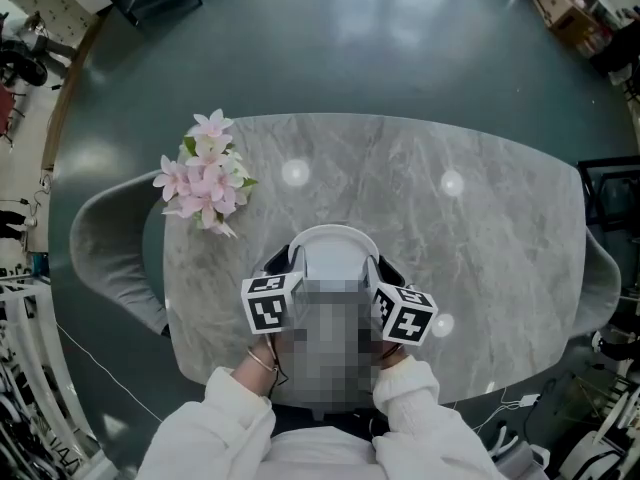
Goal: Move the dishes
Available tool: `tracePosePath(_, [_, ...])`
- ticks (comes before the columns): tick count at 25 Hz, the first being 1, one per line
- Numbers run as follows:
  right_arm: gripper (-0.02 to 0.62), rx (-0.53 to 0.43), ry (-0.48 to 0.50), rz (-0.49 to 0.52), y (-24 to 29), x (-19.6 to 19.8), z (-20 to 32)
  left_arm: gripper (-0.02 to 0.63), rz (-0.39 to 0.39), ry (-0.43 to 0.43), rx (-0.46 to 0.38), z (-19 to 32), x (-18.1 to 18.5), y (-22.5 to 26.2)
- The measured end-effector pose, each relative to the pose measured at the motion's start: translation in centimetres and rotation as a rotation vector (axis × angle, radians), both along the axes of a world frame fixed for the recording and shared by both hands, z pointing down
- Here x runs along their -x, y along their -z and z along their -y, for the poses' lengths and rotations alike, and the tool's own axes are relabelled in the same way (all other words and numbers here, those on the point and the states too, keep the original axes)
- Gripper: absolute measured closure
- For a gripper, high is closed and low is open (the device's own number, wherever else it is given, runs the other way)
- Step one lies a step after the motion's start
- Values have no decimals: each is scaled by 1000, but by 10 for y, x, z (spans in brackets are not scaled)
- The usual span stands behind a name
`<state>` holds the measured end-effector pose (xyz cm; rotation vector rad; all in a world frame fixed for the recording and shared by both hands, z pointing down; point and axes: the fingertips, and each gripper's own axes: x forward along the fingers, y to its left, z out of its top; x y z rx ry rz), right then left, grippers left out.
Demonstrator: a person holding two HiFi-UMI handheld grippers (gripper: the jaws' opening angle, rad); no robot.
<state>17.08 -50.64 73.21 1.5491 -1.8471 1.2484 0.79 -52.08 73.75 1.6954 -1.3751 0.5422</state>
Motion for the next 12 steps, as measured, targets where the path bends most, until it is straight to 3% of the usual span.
tracePosePath(6, [471, -8, -20, 23, 2, 0, -2, 532, -15, 7, -9, 1, 0, 3])
tracePosePath(12, [445, -23, -24, 10, 7, -2, -3, 485, -19, 20, -30, -2, 4, 10])
